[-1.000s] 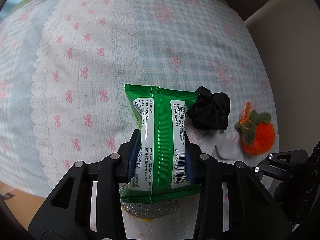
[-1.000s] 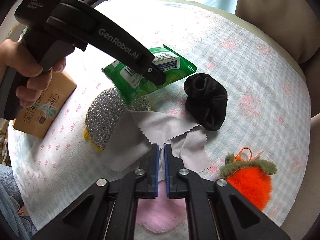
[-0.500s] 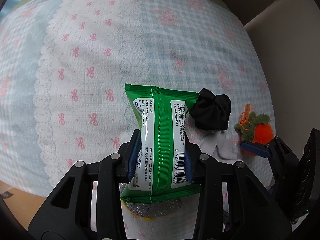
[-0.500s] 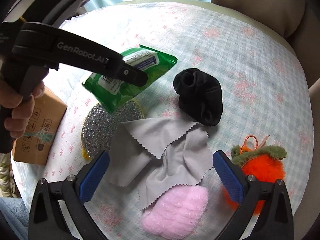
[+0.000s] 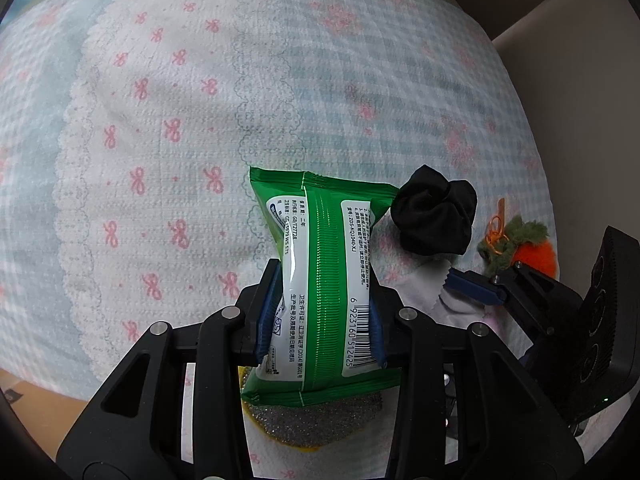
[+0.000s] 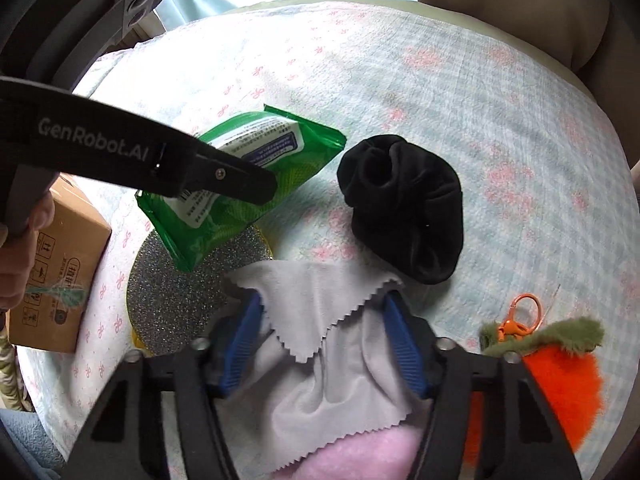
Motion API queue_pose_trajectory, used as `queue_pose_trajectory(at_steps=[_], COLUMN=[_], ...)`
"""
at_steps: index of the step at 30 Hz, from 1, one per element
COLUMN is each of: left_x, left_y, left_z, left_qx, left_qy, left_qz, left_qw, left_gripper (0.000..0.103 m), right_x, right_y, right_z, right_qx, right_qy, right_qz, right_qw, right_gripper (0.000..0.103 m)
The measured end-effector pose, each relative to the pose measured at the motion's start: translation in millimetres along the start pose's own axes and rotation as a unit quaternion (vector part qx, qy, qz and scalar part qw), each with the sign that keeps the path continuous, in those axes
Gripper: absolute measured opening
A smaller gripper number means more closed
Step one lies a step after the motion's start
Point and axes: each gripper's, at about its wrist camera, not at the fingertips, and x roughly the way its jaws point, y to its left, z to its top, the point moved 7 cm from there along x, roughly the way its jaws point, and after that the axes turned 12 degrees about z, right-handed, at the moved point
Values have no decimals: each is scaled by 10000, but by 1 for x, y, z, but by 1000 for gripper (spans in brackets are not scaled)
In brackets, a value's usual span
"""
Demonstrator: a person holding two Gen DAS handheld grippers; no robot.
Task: Organize soft objects
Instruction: 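Lift both items and carry them over the cardboard box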
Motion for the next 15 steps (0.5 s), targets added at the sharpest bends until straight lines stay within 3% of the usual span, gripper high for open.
queue_pose_trajectory(at_steps=[1,4,15], left_x=[3,7,7], left_y=[-3,-7,-15], left_z=[1,1,6], left_qx=[7,10,-13], left_qy=[6,19,-127], left_qz=[0,5,26], left_qw=[10000,10000,9999], left_gripper=[34,34,32], right_x=[-2,-7,-30], right_y=[-4,-16,-11], right_z=[-1,-4,-11], right_qx=[18,147,132], right_qy=[24,9,-280], right_qz=[-62,173,214], right_qw=[10000,9997,9993], right_gripper=[25,14,7])
